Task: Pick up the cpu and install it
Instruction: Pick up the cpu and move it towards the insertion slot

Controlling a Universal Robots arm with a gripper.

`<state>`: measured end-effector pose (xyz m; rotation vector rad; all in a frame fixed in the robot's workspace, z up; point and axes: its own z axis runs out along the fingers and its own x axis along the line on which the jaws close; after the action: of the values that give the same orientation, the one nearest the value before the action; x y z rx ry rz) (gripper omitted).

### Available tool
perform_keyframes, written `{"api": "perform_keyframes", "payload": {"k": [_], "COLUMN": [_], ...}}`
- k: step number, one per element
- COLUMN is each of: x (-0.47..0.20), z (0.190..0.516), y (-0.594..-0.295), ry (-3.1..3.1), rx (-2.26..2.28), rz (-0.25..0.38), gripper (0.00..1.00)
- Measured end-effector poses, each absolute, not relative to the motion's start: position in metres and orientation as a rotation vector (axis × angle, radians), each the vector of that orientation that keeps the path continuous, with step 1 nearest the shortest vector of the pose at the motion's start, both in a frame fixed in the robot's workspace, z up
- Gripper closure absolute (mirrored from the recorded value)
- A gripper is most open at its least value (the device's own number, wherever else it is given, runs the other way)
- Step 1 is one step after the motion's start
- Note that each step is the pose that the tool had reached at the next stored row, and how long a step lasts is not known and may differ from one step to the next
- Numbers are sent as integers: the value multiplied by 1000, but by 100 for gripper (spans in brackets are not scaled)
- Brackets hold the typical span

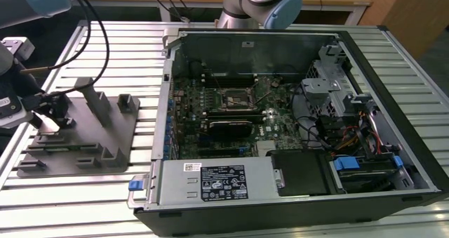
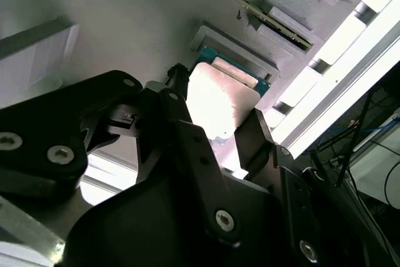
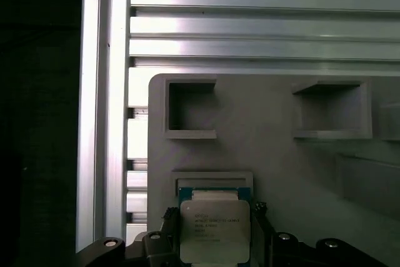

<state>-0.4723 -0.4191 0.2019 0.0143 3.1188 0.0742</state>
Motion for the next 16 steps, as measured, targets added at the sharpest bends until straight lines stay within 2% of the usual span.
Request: {"api": "perform_keyframes", "payload": {"k": [16], "x": [-472], "z": [219], "y": [-419], "ry": [3119], "rx": [14], "rz": [82], "gripper": [46]}}
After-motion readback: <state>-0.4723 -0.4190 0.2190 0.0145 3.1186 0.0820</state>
